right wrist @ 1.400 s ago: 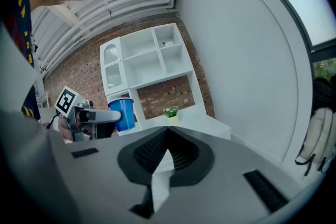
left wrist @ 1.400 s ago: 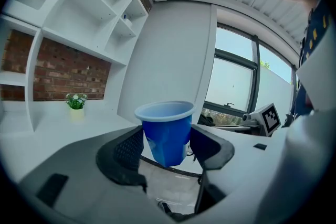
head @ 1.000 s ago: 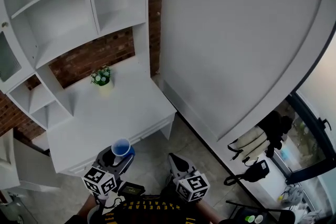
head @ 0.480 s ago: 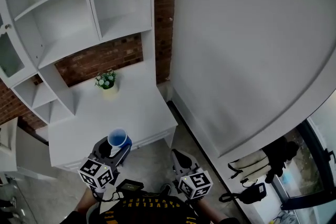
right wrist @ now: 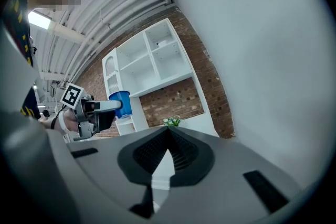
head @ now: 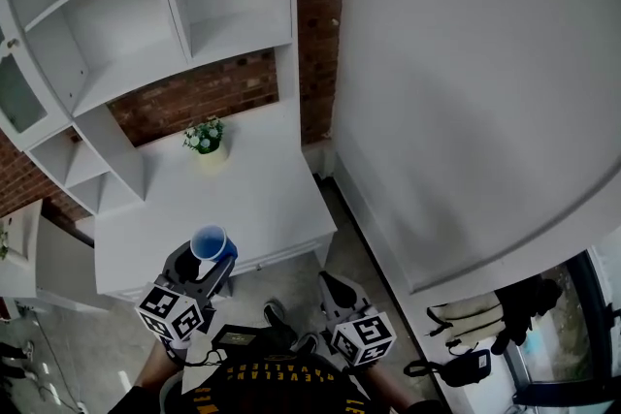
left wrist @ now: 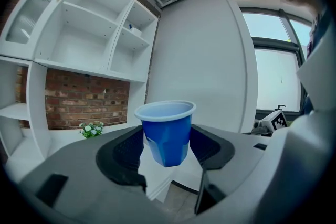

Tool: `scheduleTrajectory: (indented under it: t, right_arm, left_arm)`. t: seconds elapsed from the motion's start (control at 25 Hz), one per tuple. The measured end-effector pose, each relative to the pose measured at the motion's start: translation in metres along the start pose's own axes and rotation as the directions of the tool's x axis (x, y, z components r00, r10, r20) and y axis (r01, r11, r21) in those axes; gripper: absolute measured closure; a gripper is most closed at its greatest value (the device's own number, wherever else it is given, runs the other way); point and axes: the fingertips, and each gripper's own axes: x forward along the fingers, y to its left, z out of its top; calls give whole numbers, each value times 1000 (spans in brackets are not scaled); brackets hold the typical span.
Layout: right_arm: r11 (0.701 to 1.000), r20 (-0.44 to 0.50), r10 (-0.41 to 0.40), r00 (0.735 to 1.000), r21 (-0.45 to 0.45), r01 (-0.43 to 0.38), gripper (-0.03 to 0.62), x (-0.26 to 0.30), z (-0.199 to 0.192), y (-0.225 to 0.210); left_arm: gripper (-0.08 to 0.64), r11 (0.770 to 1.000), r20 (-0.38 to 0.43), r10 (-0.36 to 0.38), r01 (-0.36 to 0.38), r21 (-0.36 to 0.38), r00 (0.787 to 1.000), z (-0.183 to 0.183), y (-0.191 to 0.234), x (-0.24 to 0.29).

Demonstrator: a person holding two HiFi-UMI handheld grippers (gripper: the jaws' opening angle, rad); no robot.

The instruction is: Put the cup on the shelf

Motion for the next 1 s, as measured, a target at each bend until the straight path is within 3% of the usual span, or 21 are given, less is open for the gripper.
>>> scheduleTrajectory:
  t: [0.32, 0.6, 1.0]
  right_arm:
    - [1000, -9, -27, 1000, -2, 27, 600, 32, 13, -34]
    - [998, 1, -52, 999, -16, 52, 600, 74, 38, -64]
    - [998, 16, -35, 999, -56, 35, 600, 153, 78, -72]
  left_arm:
    - [282, 999, 64, 27, -29, 23, 998, 37, 38, 41]
    - [282, 993, 138, 24, -39, 108, 990, 96, 85, 95]
    - [282, 979, 224, 16, -61, 194, 974, 166, 161, 148]
